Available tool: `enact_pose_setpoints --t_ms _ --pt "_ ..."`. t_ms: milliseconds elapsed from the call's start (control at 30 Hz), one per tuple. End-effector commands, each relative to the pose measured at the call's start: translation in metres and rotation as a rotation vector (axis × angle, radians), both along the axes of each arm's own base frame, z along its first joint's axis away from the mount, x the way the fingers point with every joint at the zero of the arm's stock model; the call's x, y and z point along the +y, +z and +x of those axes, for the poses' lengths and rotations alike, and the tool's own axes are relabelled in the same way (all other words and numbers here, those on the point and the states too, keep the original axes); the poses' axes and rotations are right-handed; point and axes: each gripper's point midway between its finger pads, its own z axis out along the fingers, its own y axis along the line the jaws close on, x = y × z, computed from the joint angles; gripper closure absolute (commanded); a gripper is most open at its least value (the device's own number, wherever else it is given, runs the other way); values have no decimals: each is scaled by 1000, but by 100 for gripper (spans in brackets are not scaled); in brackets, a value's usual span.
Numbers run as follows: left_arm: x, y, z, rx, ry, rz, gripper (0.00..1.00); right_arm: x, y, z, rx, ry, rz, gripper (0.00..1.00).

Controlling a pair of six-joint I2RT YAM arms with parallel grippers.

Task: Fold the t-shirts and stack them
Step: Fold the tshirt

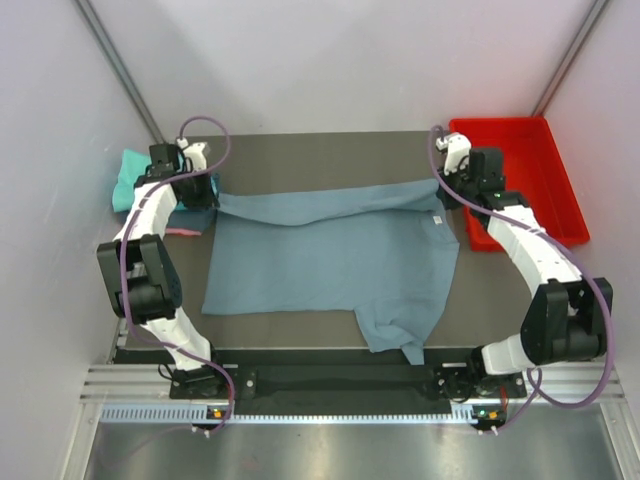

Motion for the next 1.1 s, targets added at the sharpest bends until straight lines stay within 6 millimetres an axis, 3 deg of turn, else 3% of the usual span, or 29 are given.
enact_pose_setpoints --t_ms 0,367,400,533,600,700,800,967,1000,1033,1067 --pt "-1 3 -10 6 1 -2 100 2 15 -9 -44 6 29 100" --pt "-3 -12 -26 90 27 -22 100 3 -6 -32 15 17 41 100" --pt "-4 -12 -28 103 44 -33 93 3 -8 -34 27 19 40 99" --pt "-7 -2 -41 118 78 -55 77 2 5 -39 10 23 35 61" --pt "-8 14 -42 72 88 -56 73 2 18 -38 -20 19 37 54" --pt "-6 33 -32 -1 99 -49 71 3 34 -32 -57 14 55 52" --pt "-10 38 -19 -15 83 -53 71 8 37 -25 -71 21 83 51" --pt "-31 31 0 6 35 -93 71 26 15 -5 2 76 142 50" --pt "-33 21 3 27 28 -97 71 29 10 -1 22 81 155 50" --pt "-36 18 5 36 23 -93 71 33 -9 5 80 87 169 52" --pt "-41 12 5 49 15 -83 71 41 -9 11 96 108 202 53"
